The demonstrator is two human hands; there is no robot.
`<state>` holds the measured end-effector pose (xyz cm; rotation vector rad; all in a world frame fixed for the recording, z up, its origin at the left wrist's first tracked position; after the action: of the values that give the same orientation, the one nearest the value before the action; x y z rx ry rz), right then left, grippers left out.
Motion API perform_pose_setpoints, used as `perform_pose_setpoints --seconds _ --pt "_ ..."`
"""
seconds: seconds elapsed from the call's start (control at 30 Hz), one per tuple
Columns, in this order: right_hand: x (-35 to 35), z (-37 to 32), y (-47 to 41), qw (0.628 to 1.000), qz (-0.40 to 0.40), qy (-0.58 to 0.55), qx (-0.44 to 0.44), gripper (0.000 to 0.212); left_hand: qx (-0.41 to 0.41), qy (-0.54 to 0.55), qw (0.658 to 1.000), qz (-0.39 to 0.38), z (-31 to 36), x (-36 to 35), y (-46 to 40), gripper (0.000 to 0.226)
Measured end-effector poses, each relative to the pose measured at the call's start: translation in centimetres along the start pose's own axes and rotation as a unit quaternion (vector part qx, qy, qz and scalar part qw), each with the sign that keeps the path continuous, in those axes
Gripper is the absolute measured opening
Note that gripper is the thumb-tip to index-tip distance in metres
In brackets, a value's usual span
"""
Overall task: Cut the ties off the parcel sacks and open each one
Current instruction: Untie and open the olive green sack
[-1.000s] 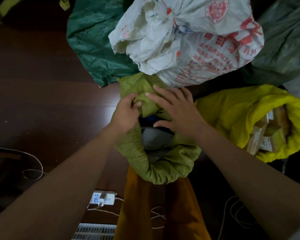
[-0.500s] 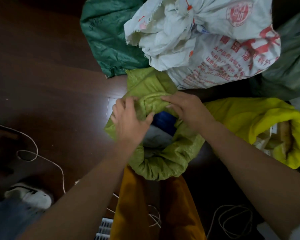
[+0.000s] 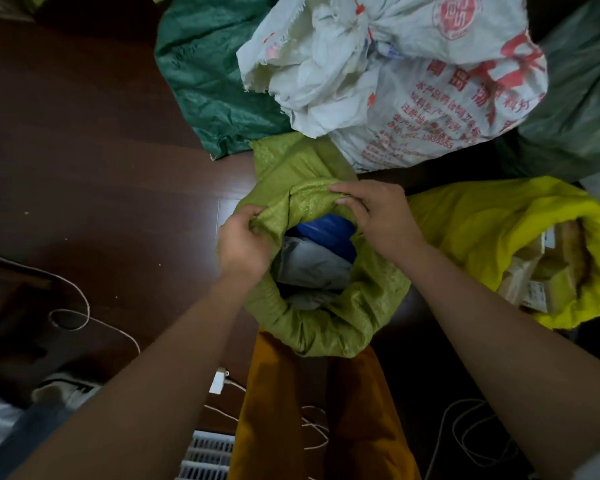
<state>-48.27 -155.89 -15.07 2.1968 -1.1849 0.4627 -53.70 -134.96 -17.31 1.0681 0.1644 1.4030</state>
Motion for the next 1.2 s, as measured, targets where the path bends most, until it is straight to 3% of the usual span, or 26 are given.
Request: perform_pose_setpoints --seconds 0.17,0.33,0.57,0.73,0.87,1.0,1.1,1.13,1.2 --pt "1.1 -0.5 1.6 0.994 0.038 -0.069 -0.07 0.02 0.001 -0.027 0.999 -0.022 2.0 1.2 0.3 0.05" --pt "2.0 -0.2 4.1 0.974 0.046 -0.179 -0.132 0.019 -0.032 -0.03 0.997 -0.057 5.1 2.2 0.7 0.042" --pt "0.6 2.5 7.7 0.896 0.039 -0.39 -0.207 0.016 -0.066 -0.06 0.985 -0.151 8.3 1.0 -0.5 0.041" --pt "-2.1 6.8 9.8 0.86 0.095 -0.419 -0.274 0.016 -0.108 -0.063 0.972 -0.201 8.5 -3.2 -2.2 0.028" --pt "-1.0 8.8 10.7 0.881 0.177 -0.354 -0.258 0.019 -0.13 -0.02 0.981 -0.141 8.0 -6.7 -1.6 0.022" --pt "1.1 9.7 11.1 0.924 0.155 -0.278 -0.212 0.023 -0.24 -0.2 0.949 -0.046 8.6 -8.4 0.8 0.041" --pt "2.5 10.4 11.4 0.939 0.141 -0.258 -0.176 0.022 -0.228 -0.287 0.93 0.001 8.1 -9.5 1.3 0.038" --pt "2.8 10.9 11.5 0.943 0.137 -0.255 -0.166 0.022 -0.218 -0.25 0.943 0.003 7.7 -9.6 1.0 0.031" --pt "3.3 12.1 11.6 0.942 0.133 -0.261 -0.161 0.021 -0.188 -0.075 0.979 -0.021 6.8 -9.8 -0.1 0.021"
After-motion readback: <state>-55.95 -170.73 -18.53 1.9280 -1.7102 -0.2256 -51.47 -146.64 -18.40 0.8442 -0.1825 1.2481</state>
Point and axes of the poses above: each hand's wrist, its own y-axis away from the middle knuckle, its own x-axis out of the back of the hand, z = x × y, the point moved 5 cm from there along -y, towards the middle knuckle, and after that the axes turned 13 degrees about -z, right-handed, at the moved point
